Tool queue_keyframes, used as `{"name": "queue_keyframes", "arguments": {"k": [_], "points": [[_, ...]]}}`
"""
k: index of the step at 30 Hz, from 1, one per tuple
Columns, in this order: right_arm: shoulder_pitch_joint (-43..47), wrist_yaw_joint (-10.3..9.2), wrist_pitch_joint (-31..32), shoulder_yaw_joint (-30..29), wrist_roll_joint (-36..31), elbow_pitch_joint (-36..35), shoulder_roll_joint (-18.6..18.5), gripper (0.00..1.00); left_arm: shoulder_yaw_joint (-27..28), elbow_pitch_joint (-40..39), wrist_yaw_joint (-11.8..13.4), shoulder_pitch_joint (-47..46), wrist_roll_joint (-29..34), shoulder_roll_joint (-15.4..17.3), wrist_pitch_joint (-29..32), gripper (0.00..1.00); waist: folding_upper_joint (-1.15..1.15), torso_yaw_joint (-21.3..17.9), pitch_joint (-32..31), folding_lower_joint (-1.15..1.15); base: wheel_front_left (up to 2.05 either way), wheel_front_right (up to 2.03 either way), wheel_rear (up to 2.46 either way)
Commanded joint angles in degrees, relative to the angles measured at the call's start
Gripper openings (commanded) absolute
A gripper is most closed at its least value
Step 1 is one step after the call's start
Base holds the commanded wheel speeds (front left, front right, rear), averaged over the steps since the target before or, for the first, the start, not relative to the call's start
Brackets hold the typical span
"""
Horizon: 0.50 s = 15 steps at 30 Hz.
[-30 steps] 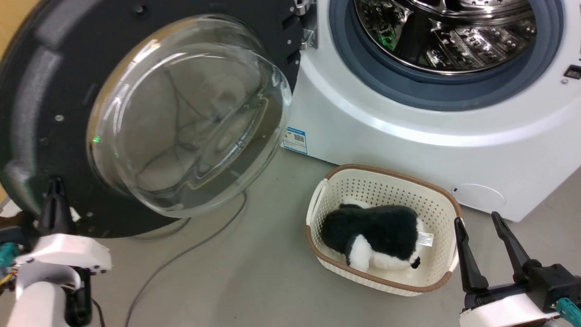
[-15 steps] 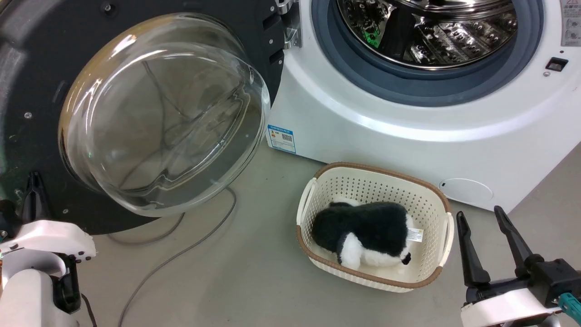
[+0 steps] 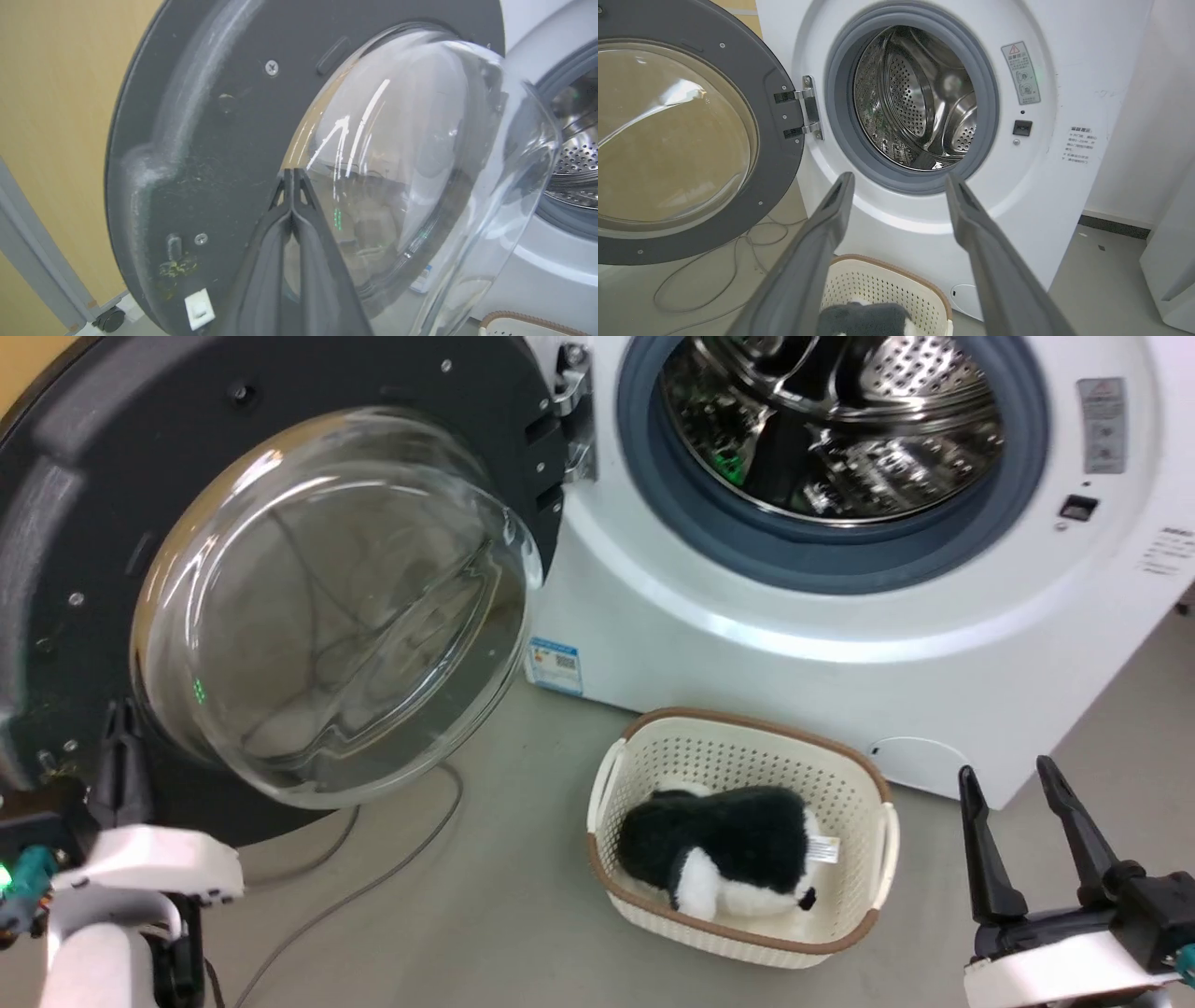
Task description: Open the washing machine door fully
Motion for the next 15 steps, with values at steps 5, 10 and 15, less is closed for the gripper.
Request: {"name": "queue_keyframes", "arguments": {"k": [5, 10, 15], "points": [[1.01, 0.03, -0.24, -0.7, 0.44, -1.61, 0.12, 1.0, -1.31, -5.99, -1.64, 4.01, 2.24, -1.67, -0.24, 0.0, 0.0, -2.1, -1.74, 0.0, 0.0, 0.0, 0.0], [2.15, 0.03, -0.24, -1.15, 0.73, -2.64, 0.12, 1.0, -2.18, -11.6, -2.55, 7.39, 3.21, -3.61, -0.24, 0.4, 0.0, -4.07, -3.08, 0.0, 0.0, 0.0, 0.0], [2.99, 0.03, -0.24, -1.39, 0.92, -3.32, 0.12, 1.0, -3.71, -15.01, -4.41, 10.37, 3.56, -5.2, -0.24, 1.0, 0.0, -6.25, -3.69, 0.0, 0.0, 0.0, 0.0]]}}
